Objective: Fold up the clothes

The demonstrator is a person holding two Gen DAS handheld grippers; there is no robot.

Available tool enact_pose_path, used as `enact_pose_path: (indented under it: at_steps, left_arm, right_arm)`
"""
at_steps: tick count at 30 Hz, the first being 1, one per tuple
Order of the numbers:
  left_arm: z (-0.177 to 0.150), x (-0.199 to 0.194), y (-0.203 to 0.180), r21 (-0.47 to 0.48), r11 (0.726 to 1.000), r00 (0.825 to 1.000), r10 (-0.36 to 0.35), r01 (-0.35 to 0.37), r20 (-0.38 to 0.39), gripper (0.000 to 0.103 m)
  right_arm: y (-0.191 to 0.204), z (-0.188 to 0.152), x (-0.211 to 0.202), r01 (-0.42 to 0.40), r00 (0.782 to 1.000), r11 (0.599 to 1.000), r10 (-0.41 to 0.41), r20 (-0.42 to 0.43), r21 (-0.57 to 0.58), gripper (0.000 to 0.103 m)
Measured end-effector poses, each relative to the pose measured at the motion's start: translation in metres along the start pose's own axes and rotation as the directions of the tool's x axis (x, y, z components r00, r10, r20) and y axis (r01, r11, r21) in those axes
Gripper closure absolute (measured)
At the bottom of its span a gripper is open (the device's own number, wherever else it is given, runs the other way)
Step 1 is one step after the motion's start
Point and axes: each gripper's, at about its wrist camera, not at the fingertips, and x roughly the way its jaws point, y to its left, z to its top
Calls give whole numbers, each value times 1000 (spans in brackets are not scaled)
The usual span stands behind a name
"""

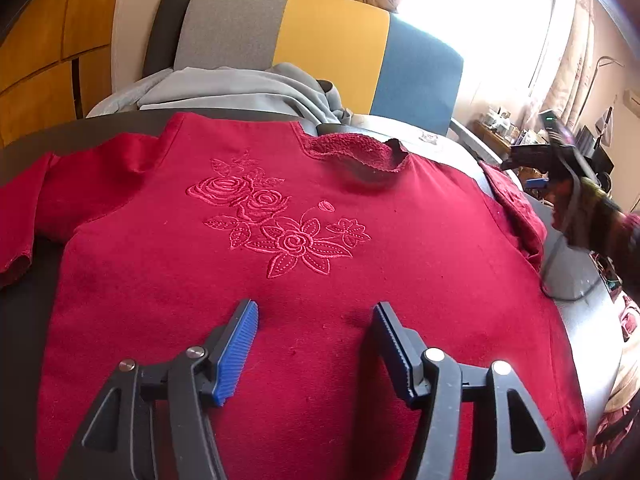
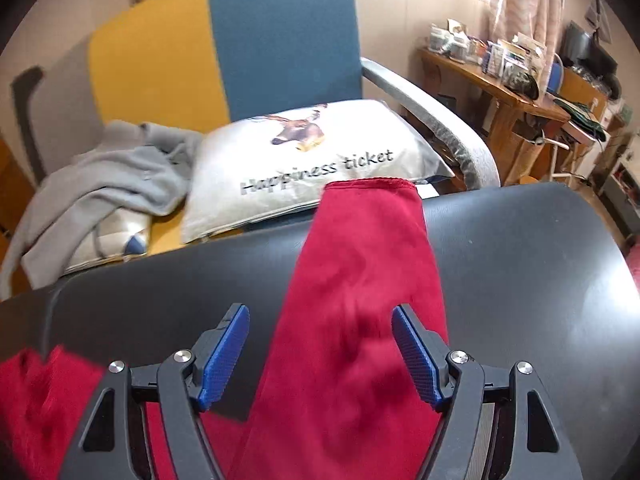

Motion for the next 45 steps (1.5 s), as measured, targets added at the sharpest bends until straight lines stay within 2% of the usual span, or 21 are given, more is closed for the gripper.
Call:
enact_pose_path:
  at_steps: [2,4,7,8,9,12,15,19,22,25,27,30,32,34,36,39,42,45]
  left_arm:
    - [-1,-1,1,-3,1000,1000,-5,5,1,41]
    - [-1,-1,2,-8,1000,1000,-12,12,3,40]
    - [-1,-2,2,-13,1000,1000,-17,17,5,40]
    - [-1,-2,1,-11,1000,1000,-15,15,5,40]
    - [-1,-1,1,-9,1000,1000,-13,13,4,40]
    - [0,0,0,-3,1000,1000,-9,9,3,40]
    - [1,1,0,0,1000,1000,-6,6,4,40]
    - [2,1,1,-3,1000,1000,-13,13,5,40]
    - [1,0,1,-5,1000,1000,-12,12,6,40]
    - [1,1,-1,9,1000,1000,4,-4,-1,40]
    - [2,2,-4,25,999,1000,21,-20,-13,40]
    - [10,2,-11,86,996,998,40,-35,-55,41]
    - [16,-2,-11,72,997,998,3,1,-62,42]
    - [26,-3,-11,62,998,998,-9,13,-66,42]
    - [38,1,-15,69,998,998,0,5,-62,42]
    - [59,12,-24,92,996,998,-15,20,-56,42]
    - [78,26,-37,127,991,998,-26,33,-53,42]
    - [95,49,-54,180,983,998,-31,41,-59,42]
  right_arm:
    - [-1,4,22,28,998,1000,-28,-51,-4,28]
    - [-3,-2,31,41,997,999,-43,-65,-28,29]
    - [-6,-7,29,21,999,998,-24,-49,-57,51]
    - [-8,-8,25,13,998,998,-17,-58,-68,76]
    - [-11,-8,18,3,998,997,-7,-61,-75,88]
    - [-20,-10,-8,-12,1000,997,10,-29,-82,88]
    - [-37,-19,-44,-43,998,998,45,41,-48,88]
    - [-77,-60,-109,-109,984,994,105,145,15,88]
    - [-124,-120,-147,-161,971,979,134,199,122,87]
    - [-178,-189,-167,-226,963,931,170,208,286,77]
    - [-198,-222,-181,-216,967,918,156,200,331,69]
    - [-227,-271,-203,-201,973,896,135,188,397,65]
    - [-242,-298,-216,-193,975,885,125,183,424,65]
    - [-222,-289,-223,-228,966,906,166,198,355,58]
    - [-187,-271,-215,-279,954,925,237,183,257,43]
    - [-117,-238,-191,-337,937,937,324,130,93,42]
    - [-39,-212,-162,-413,907,910,414,75,-27,43]
    - [10,-190,-125,-417,908,906,419,17,-69,43]
